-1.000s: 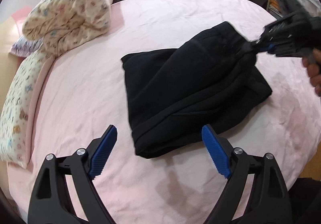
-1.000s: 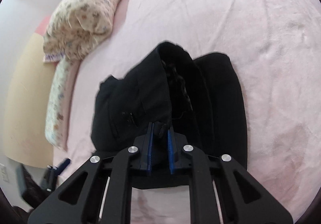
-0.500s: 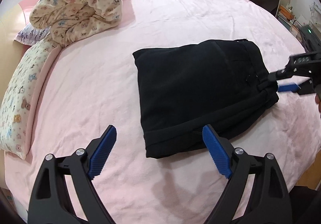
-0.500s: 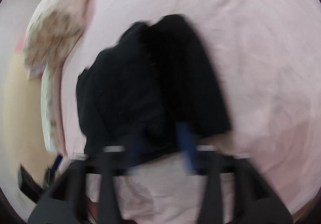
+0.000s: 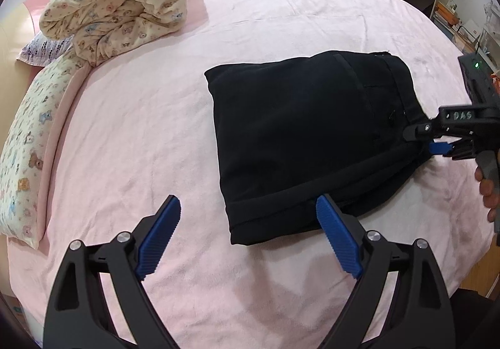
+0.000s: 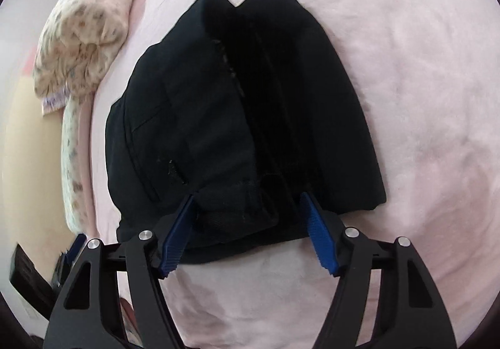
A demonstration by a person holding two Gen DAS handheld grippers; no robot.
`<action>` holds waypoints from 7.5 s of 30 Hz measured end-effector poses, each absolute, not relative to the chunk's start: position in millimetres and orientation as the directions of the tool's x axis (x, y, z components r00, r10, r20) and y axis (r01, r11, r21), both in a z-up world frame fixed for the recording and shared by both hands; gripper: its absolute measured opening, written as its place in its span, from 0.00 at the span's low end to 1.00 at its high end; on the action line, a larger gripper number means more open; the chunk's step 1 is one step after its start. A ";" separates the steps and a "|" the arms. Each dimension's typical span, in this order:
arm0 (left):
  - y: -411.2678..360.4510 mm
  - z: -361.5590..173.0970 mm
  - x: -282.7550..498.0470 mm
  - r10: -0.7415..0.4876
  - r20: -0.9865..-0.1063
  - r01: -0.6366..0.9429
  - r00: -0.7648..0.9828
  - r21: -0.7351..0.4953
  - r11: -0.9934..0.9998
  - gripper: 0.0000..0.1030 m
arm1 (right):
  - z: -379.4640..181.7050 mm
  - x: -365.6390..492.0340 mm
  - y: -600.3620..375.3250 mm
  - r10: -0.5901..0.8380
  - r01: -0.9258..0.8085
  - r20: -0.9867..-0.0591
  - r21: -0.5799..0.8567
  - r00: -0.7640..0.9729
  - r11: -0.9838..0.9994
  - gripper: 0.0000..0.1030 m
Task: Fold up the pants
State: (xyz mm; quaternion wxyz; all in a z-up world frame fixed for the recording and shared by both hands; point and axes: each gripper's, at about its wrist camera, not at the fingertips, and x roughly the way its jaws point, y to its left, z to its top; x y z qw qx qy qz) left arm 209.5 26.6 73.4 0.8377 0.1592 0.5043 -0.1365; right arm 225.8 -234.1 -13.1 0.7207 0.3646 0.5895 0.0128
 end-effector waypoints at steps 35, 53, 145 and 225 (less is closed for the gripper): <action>42.8 90.1 256.5 -0.237 -0.865 0.271 0.441 -0.123 0.955 0.94 | 69.0 201.3 -312.1 0.184 0.362 -0.858 0.385 0.480 0.849 0.45; 29.3 93.5 275.3 -0.378 -0.796 0.242 0.473 -0.296 0.924 0.98 | 35.5 290.6 -207.8 0.058 -0.044 -0.873 0.041 0.485 0.998 0.39; 36.9 -71.4 396.4 -0.731 -0.662 -0.091 -0.167 -0.728 0.679 0.98 | -43.7 283.0 -340.8 0.691 -0.047 -0.705 0.693 0.159 0.719 0.84; -131.2 61.2 264.0 -0.152 -0.745 0.278 0.649 0.046 0.959 0.98 | 67.8 187.8 -315.2 -0.002 0.081 -0.618 0.100 0.786 0.992 0.91</action>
